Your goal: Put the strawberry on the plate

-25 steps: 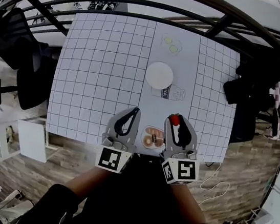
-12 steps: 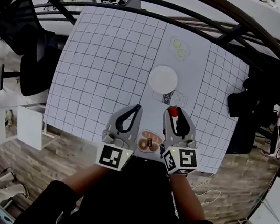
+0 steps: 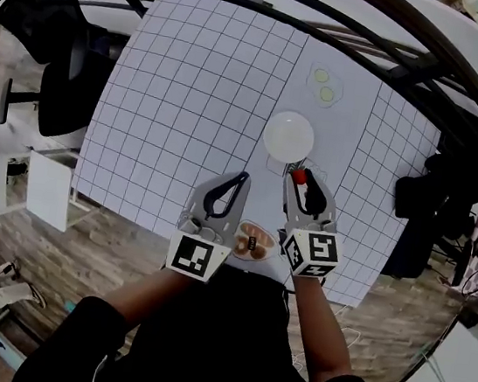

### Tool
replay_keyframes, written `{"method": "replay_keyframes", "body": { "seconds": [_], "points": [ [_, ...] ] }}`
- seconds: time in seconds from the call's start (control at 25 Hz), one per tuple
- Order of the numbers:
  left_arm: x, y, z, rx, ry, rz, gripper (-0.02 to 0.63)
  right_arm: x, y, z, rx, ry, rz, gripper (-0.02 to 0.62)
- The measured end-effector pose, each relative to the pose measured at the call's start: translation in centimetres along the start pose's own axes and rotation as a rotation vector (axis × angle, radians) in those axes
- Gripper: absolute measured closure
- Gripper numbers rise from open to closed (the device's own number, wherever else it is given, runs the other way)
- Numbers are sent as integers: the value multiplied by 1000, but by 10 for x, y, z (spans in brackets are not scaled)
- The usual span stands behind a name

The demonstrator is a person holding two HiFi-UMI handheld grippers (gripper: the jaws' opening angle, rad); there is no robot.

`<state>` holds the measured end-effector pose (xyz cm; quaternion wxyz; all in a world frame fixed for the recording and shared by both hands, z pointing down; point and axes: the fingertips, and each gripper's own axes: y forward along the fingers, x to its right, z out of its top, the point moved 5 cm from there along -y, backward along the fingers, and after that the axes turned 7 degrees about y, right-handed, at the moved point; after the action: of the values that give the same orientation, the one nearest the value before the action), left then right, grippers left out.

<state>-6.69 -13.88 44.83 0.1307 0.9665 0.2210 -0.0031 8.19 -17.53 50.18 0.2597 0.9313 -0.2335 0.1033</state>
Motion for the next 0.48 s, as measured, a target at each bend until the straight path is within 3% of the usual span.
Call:
{"method": "replay_keyframes", "body": {
  "seconds": [0.48],
  "points": [
    [-4,23,-14,-61,17,-10,597,42,62,-32,-131,-9,-26,451]
  ]
}}
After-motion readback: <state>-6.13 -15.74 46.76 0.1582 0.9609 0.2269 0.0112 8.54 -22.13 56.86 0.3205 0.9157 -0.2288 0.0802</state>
